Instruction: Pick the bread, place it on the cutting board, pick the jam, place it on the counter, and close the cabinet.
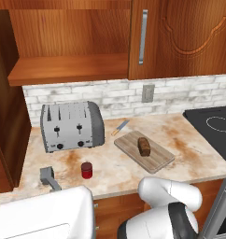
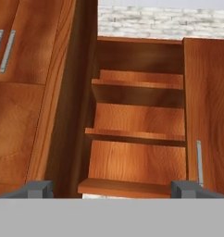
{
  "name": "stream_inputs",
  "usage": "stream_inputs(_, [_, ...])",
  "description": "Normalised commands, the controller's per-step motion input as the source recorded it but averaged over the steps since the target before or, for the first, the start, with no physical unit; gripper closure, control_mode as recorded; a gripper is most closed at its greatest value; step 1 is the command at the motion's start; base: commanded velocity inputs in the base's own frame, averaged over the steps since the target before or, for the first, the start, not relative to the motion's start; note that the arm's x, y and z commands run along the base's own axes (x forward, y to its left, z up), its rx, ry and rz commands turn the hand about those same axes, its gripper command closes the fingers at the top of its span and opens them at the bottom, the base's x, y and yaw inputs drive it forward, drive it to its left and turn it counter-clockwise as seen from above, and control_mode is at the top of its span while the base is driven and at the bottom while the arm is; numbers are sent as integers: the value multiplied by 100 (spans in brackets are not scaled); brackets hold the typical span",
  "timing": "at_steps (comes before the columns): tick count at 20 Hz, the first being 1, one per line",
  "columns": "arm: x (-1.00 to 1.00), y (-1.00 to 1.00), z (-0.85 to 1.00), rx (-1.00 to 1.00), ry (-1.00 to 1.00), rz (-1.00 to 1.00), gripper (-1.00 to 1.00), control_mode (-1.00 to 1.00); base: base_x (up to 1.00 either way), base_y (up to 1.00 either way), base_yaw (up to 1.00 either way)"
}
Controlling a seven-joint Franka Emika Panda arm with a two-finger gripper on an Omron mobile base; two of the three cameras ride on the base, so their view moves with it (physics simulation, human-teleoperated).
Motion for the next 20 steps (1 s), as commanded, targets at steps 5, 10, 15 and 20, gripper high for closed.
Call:
stream_inputs(5, [-27, 25, 0, 0, 7, 0, -100, -100, 0, 0, 0])
stream_inputs(10, [-20, 27, 0, 0, 8, 0, -100, -100, 0, 0, 0])
stream_inputs(15, [-19, 26, 0, 0, 9, 0, -100, -100, 0, 0, 0])
stream_inputs(20, [-15, 23, 0, 0, 7, 0, -100, -100, 0, 0, 0])
